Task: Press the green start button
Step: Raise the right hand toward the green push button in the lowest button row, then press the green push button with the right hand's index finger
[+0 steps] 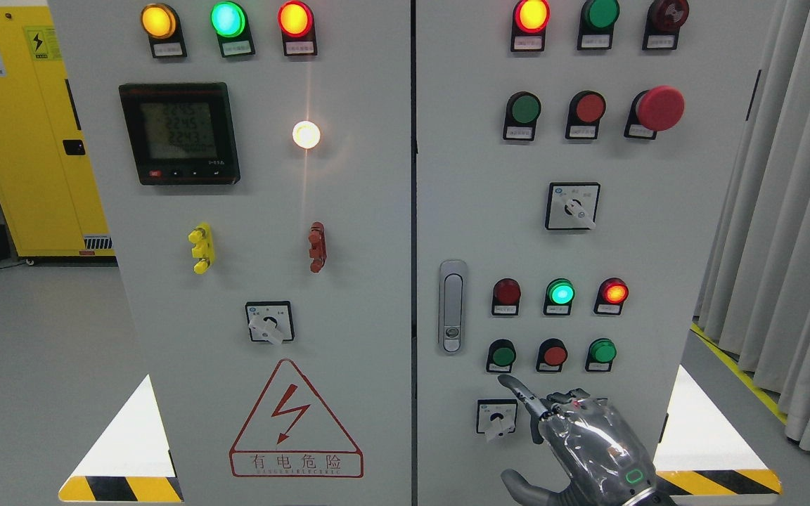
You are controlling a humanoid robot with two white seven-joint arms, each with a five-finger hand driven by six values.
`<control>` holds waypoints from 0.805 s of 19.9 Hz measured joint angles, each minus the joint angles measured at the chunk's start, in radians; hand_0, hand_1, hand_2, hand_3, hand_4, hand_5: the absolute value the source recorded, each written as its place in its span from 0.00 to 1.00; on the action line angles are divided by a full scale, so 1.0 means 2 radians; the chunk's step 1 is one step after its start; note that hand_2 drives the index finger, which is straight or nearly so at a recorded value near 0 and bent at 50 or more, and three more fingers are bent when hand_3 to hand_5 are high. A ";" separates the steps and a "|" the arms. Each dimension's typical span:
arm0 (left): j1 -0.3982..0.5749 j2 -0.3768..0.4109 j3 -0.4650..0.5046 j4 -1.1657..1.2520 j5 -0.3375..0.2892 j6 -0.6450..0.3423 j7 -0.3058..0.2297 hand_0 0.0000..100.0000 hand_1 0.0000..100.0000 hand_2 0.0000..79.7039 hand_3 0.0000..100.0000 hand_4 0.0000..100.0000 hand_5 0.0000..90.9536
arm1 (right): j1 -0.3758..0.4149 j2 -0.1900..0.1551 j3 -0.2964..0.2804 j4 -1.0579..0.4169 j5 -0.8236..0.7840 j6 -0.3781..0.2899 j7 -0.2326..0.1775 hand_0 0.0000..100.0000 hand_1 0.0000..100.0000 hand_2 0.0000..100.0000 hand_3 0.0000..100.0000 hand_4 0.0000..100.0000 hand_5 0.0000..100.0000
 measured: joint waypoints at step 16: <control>0.000 0.000 0.000 0.000 0.000 -0.002 0.000 0.12 0.56 0.00 0.00 0.00 0.00 | -0.025 -0.005 0.003 0.021 0.000 0.002 0.001 0.24 0.61 0.00 0.68 0.66 0.43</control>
